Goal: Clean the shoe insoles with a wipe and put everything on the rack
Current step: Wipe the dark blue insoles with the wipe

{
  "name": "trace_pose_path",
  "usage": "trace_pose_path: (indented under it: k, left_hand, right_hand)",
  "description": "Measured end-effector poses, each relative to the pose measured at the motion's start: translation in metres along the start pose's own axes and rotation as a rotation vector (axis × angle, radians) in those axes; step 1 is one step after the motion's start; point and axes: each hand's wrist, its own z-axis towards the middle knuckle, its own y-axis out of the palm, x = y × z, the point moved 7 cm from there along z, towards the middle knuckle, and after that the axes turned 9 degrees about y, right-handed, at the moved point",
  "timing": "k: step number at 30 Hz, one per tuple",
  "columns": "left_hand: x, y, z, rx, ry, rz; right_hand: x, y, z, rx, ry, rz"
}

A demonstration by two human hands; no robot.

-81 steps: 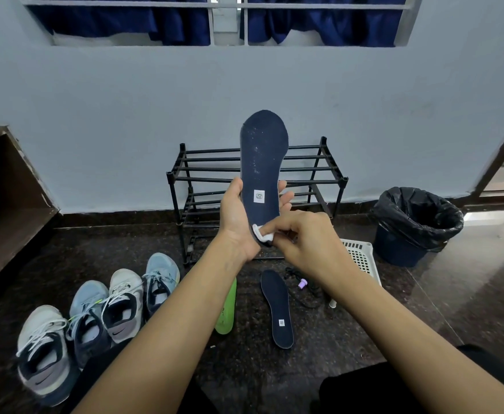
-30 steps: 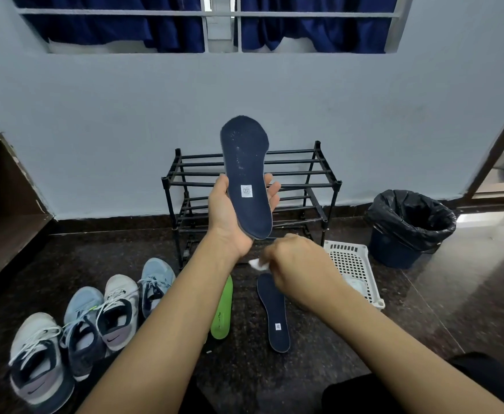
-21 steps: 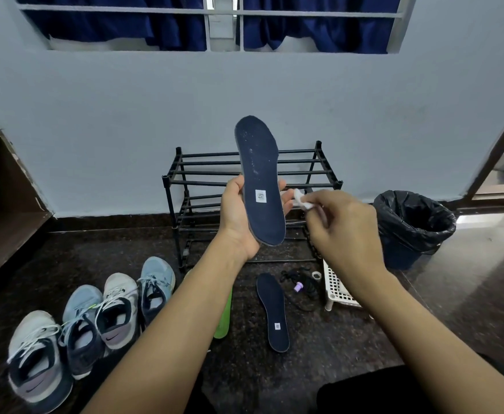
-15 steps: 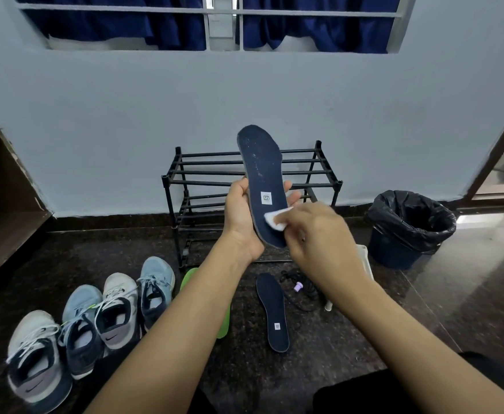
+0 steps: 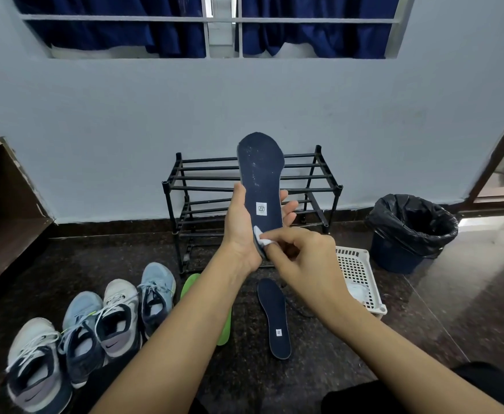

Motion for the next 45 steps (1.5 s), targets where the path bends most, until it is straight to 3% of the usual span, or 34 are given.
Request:
trace_pose_path:
  k: [10, 18, 24, 30, 37, 45]
  left_hand:
    - [-0.02, 0.012, -0.018, -0.061, -0.12, 0.041]
    - [-0.007, 0.0, -0.009, -0.021, -0.066, 0.039]
    - [-0.011, -0.001, -0.012, -0.023, -0.095, 0.063]
    - [-0.028, 0.011, -0.02, -0.063, -0.128, 0.029]
    - [-0.011, -0.002, -0.01, -0.002, -0.063, 0.147]
    - [-0.013, 0.0, -0.011, -0.021, -0.07, 0.137]
  right_hand:
    - [-0.011, -0.007, 0.017, 0.185, -0.19, -0.207]
    - [-0.014, 0.006, 0.009, 0.051, -0.14, -0.181]
    - [-0.014, 0.01, 0.015, 0.088, -0.229, -0.311]
    - [-0.009, 0.0, 0.026, 0.209, -0.181, -0.416]
    - [-0.011, 0.014, 0.013, 0.064, -0.153, -0.328]
    - [-0.013, 0.014, 0.022, 0.177, -0.263, -0.464]
